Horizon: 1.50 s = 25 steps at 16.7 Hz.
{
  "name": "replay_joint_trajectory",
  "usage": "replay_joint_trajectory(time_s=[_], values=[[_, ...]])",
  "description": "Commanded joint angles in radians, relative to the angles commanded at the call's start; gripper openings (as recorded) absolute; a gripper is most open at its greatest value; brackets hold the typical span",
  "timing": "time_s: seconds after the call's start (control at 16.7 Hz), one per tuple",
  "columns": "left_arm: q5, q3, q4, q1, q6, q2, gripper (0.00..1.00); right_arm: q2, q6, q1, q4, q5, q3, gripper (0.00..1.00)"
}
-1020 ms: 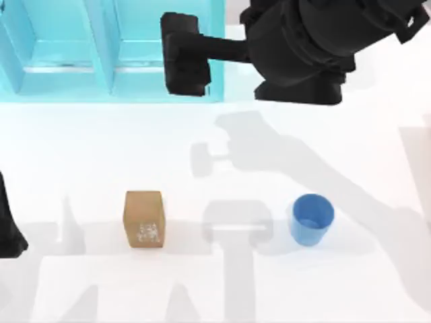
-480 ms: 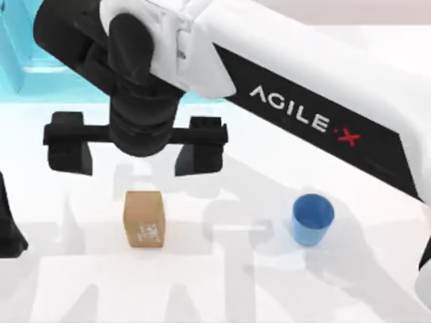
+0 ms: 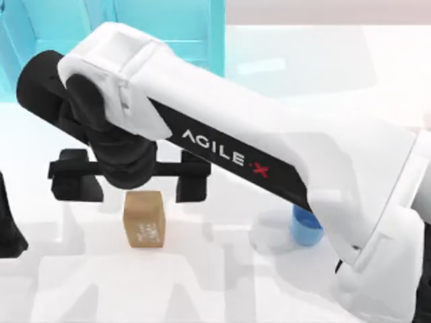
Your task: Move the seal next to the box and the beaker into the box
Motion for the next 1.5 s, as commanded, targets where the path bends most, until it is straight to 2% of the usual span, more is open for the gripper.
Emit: replay_joint_trajectory(time_s=[0.6, 1.02, 1.32, 1.5], values=[[0.000, 0.000, 0.000, 0.000, 0.000, 0.000, 1.00, 0.023, 0.006, -0.003, 0.008, 0.012, 0.001, 1.00], [0.000, 0.000, 0.000, 0.000, 0.000, 0.000, 1.00, 0.022, -0.013, -0.020, 0.279, 0.010, -0.267, 1.00], [0.000, 0.000, 0.000, 0.000, 0.000, 0.000, 1.00, 0.023, -0.015, -0.022, 0.310, 0.010, -0.298, 1.00], [0.000, 0.000, 0.000, 0.000, 0.000, 0.000, 1.00, 0.023, -0.015, -0.022, 0.310, 0.010, -0.298, 0.77]])
